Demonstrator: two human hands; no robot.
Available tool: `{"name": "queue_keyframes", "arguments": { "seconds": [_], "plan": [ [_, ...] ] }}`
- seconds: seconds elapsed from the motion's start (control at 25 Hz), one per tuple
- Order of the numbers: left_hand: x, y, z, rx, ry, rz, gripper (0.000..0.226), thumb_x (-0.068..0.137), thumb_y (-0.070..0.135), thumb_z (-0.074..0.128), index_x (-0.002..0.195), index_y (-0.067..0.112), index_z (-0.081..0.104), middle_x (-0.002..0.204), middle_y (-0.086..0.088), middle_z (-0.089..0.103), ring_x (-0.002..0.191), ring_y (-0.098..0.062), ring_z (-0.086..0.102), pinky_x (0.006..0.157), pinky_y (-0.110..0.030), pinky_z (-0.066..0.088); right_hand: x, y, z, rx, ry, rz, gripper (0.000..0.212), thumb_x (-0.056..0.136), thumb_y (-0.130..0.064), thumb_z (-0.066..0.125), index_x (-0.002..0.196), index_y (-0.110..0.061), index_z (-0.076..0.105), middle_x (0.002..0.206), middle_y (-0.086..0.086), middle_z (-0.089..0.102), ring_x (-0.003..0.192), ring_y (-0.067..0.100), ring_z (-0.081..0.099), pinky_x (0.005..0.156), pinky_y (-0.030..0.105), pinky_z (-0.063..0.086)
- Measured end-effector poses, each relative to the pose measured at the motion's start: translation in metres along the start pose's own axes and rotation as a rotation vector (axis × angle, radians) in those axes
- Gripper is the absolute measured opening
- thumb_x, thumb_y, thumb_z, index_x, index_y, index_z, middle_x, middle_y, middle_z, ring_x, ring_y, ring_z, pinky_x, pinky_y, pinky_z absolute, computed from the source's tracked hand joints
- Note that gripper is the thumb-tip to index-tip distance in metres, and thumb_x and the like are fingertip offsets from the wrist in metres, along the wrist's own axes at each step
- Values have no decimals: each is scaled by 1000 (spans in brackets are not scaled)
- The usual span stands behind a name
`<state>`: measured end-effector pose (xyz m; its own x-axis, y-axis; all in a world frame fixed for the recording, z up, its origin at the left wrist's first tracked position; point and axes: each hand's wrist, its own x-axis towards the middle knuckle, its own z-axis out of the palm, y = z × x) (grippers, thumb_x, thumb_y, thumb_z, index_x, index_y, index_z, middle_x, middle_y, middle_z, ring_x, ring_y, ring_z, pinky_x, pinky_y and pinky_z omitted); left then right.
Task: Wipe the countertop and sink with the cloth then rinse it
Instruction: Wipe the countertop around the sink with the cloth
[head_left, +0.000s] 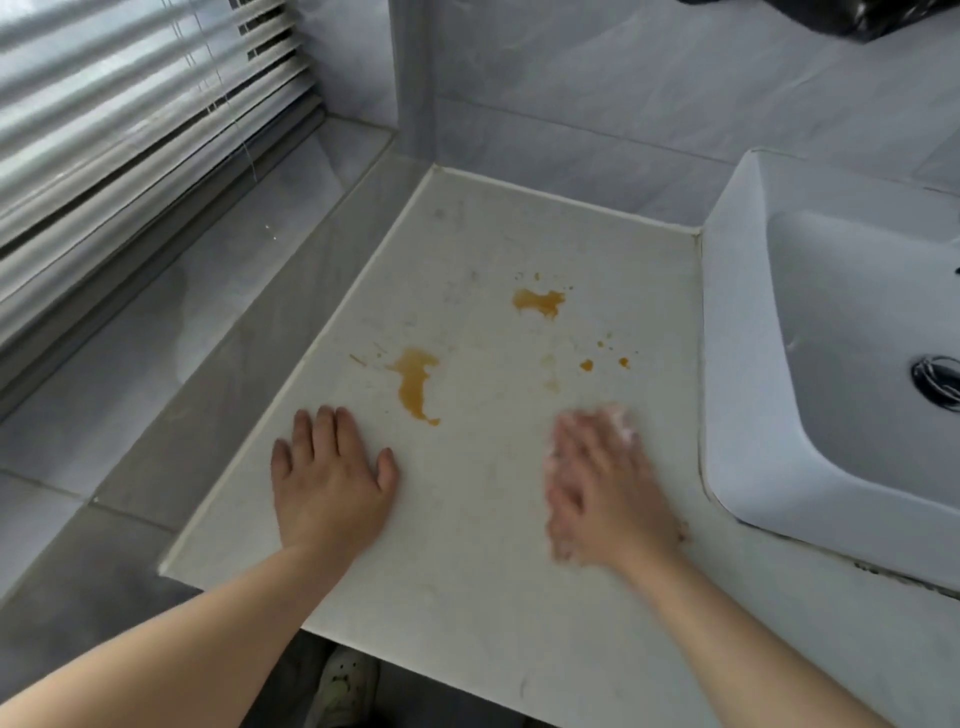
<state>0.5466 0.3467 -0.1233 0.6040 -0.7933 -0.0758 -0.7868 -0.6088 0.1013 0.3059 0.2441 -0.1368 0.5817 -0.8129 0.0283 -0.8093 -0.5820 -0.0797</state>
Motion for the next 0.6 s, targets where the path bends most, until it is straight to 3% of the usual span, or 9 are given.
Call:
{"name": "queue_keyframes", "arguments": {
  "seconds": [0.08,0.16,0.2,0.28,0.36,0.44,0.52,0.6],
  "plan": [
    [4,-6,2,43,14,78,80,79,53,20,129,-4,46,133,-21,49,129,-40,38,100,-50,32,20,34,-4,26,6,376,66,89,-46,22,148,-17,29,158,4,22,145,26,16,116,43,7],
    [6,-10,3,46,22,109,81,79,55,18,131,-2,45,135,-20,47,132,-37,35,104,-49,28,30,18,1,32,77,592,67,89,-42,23,146,-9,33,154,13,29,143,33,22,115,50,12],
    [7,-10,2,35,31,111,83,79,56,15,135,0,40,140,-19,41,136,-34,28,109,-47,21,25,-4,4,35,132,539,66,86,-40,26,140,-6,43,148,16,39,138,36,33,112,52,16],
    [7,-12,4,32,24,116,89,76,60,6,143,6,26,151,-13,24,143,-27,10,114,-43,3,-2,-49,10,50,102,221,62,82,-39,35,130,-7,56,139,13,52,130,34,47,106,50,22],
    [7,-12,3,-3,14,124,88,76,60,-1,148,10,11,157,-8,7,144,-21,-5,114,-38,-9,-31,-74,4,41,43,-138,61,82,-41,41,135,-12,52,142,6,49,133,29,43,106,46,25],
    [10,-14,2,-74,27,118,77,84,54,5,149,12,9,158,-4,2,144,-17,-8,114,-35,-11,-18,-77,0,56,48,-332,61,84,-44,42,139,-17,46,145,2,46,137,25,37,109,43,23],
    [13,-21,-1,-132,35,131,70,87,48,6,148,15,15,157,-1,8,144,-14,-2,114,-31,-7,15,-93,3,27,-20,-415,57,88,-42,36,140,-19,45,147,0,44,139,24,35,111,41,19],
    [17,-36,-1,-127,36,208,74,84,49,1,147,17,23,155,1,18,143,-13,9,112,-27,-1,55,-118,5,54,-100,-477,61,90,-41,21,145,-20,36,153,0,34,143,23,24,116,39,5]
  ]
}}
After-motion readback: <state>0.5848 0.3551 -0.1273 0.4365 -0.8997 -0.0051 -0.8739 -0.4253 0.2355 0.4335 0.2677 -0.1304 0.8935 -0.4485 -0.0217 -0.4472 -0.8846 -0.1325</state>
